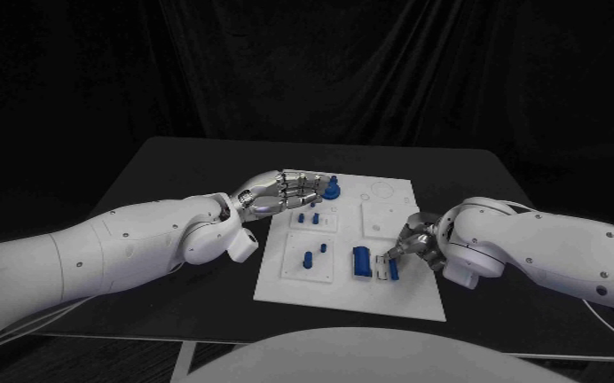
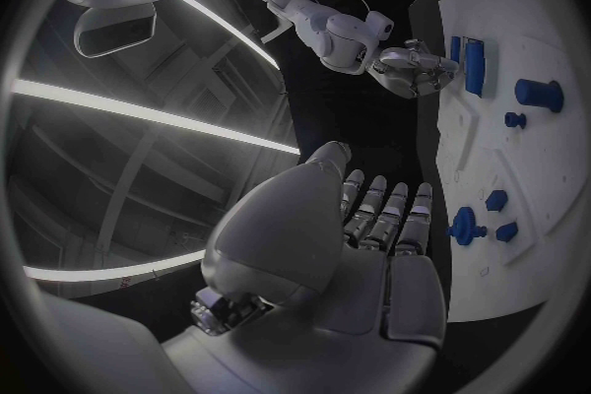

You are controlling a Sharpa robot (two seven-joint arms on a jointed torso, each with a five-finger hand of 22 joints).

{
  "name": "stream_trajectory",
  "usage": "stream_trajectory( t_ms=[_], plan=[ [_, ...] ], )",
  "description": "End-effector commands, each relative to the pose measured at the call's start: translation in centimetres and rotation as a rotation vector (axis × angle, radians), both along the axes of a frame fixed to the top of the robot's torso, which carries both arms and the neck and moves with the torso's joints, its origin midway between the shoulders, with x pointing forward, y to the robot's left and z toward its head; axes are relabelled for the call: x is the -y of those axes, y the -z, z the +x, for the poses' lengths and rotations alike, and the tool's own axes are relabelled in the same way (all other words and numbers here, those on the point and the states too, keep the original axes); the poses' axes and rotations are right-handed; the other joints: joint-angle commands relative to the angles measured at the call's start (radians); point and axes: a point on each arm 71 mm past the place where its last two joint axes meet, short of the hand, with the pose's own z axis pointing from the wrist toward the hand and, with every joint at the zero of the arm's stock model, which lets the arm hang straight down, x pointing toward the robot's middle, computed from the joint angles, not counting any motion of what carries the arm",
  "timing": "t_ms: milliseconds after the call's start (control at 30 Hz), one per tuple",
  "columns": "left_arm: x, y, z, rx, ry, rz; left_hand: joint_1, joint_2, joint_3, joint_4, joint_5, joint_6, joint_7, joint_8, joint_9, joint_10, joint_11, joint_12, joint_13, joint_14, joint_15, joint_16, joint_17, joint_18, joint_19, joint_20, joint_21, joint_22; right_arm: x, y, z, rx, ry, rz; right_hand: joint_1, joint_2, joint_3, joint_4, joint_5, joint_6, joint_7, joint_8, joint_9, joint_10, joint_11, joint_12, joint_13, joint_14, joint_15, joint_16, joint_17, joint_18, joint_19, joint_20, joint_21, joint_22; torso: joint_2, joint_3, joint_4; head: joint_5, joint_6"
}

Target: Assemble the parts on the task board

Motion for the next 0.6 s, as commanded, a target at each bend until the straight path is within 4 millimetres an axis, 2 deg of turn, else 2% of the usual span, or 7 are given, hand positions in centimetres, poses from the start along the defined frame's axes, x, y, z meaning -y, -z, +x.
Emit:
stream_trajectory(
  t_ms=[33, 600],
  plan=[
    [0.15, -0.07, -0.09, -0.001, 0.006, -0.02, -0.005, -0.008, 0.006, 0.001, 0.003, 0.009, 0.08, 0.005, 0.002, 0.007, 0.003, 0.004, 0.001, 0.005, -0.005, 0.007, 0.001, -0.008, -0.009, 0.001, -0.006, -0.001, -0.06, -0.09, -0.06, -0.01, 0.05, 0.023, -0.011, -0.002, -0.001, 0.006, -0.006, 0.005, 0.005, -0.002, -0.001, 0.108, -0.004, 0.003, 0.263, 0.033, -0.005, 0.002, 0.0, -0.001, 0.005, -0.006, -0.001, 0.15, 0.0, -0.0004, 0.0, 0.001, 0.0],
    [0.2, -0.04, -0.11, -0.004, 0.009, -0.019, -0.005, -0.008, 0.006, 0.001, 0.003, 0.009, 0.08, 0.005, 0.002, 0.007, 0.003, 0.004, 0.001, 0.005, -0.005, 0.007, 0.001, -0.008, -0.009, 0.001, -0.006, -0.001, -0.53, 0.25, 0.08, -0.034, 0.072, 0.044, -0.026, -0.001, 0.0, 0.016, -0.022, 0.007, 0.006, -0.003, -0.006, 0.108, -0.003, 0.003, 0.263, 0.033, -0.004, 0.001, -0.004, -0.001, 0.004, -0.005, -0.005, 0.15, 0.001, -0.0002, 0.001, -0.001, 0.0]
  ],
)
